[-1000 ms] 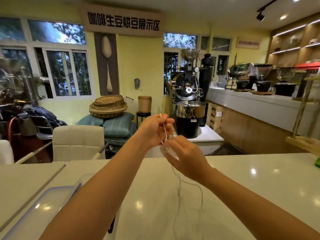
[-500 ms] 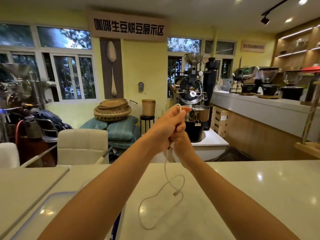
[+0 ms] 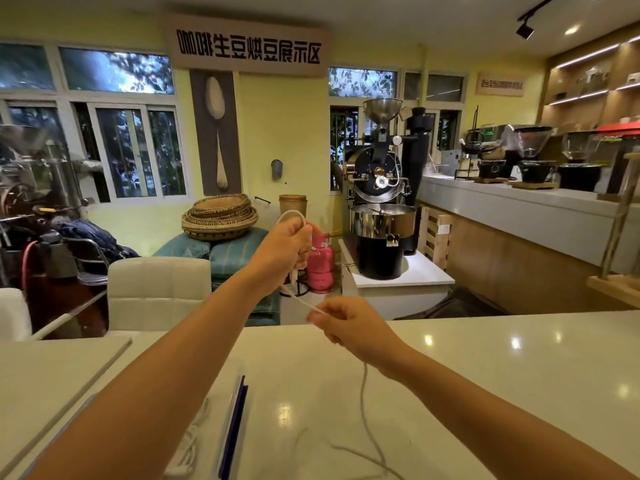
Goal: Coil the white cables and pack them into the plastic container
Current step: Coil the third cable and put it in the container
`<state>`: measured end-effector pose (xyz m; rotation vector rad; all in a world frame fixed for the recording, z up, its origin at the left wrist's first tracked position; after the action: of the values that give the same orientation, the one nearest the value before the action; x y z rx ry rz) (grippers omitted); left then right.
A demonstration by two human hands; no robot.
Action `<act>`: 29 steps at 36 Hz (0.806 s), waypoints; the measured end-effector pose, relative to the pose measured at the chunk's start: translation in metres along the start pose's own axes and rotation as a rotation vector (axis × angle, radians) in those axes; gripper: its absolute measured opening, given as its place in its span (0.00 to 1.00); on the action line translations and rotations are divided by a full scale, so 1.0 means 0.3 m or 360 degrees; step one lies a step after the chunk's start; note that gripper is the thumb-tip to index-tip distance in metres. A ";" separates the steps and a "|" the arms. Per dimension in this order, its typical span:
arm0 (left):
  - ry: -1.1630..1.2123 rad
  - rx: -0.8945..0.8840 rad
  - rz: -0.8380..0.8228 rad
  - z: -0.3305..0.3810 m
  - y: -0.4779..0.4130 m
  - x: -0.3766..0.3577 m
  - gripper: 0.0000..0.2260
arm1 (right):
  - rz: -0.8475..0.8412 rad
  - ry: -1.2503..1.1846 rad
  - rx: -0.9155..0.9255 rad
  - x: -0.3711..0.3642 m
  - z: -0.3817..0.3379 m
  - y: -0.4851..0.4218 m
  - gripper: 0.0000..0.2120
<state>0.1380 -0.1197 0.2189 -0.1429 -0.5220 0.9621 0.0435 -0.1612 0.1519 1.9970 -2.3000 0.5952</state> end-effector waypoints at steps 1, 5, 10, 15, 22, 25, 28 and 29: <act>-0.0057 -0.0010 0.0001 -0.008 -0.002 0.010 0.14 | 0.0018 0.0080 0.0043 0.018 -0.017 0.003 0.09; -0.0058 -0.0018 -0.0058 -0.026 0.008 0.029 0.15 | 0.0104 0.0247 0.0211 0.100 -0.092 -0.008 0.12; -0.0158 -0.0018 -0.0163 -0.032 0.038 0.003 0.15 | 0.0309 0.0372 0.0410 0.206 -0.184 -0.054 0.13; -0.0108 0.0035 -0.0235 -0.047 0.066 -0.035 0.16 | 0.0461 0.0436 0.0595 0.279 -0.263 -0.084 0.13; -0.0115 0.0068 -0.0246 -0.062 0.091 -0.073 0.15 | 0.0360 0.0414 0.0678 0.267 -0.311 -0.124 0.16; -0.0029 0.0034 -0.0317 -0.052 0.111 -0.100 0.15 | 0.0370 0.0396 0.0705 0.266 -0.319 -0.143 0.14; 0.0184 -0.0022 -0.0440 -0.029 0.143 -0.126 0.16 | 0.0331 0.0293 0.0714 0.273 -0.316 -0.170 0.12; 0.0229 -0.0052 -0.0472 -0.019 0.154 -0.134 0.16 | 0.0306 0.0253 0.0706 0.274 -0.311 -0.179 0.12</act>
<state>0.0879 -0.1252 0.1839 -0.1578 -0.4129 0.6487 0.0607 -0.2156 0.2749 1.7961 -2.4385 1.3287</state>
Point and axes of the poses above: each hand's wrist, its own y-axis away from the middle knuckle, its own x-axis out of the back of the hand, z = x × y, the point moved 9 cm from there along -y, towards the middle knuckle, and after that the axes turned 11 degrees about -y, right-handed, at the moved point
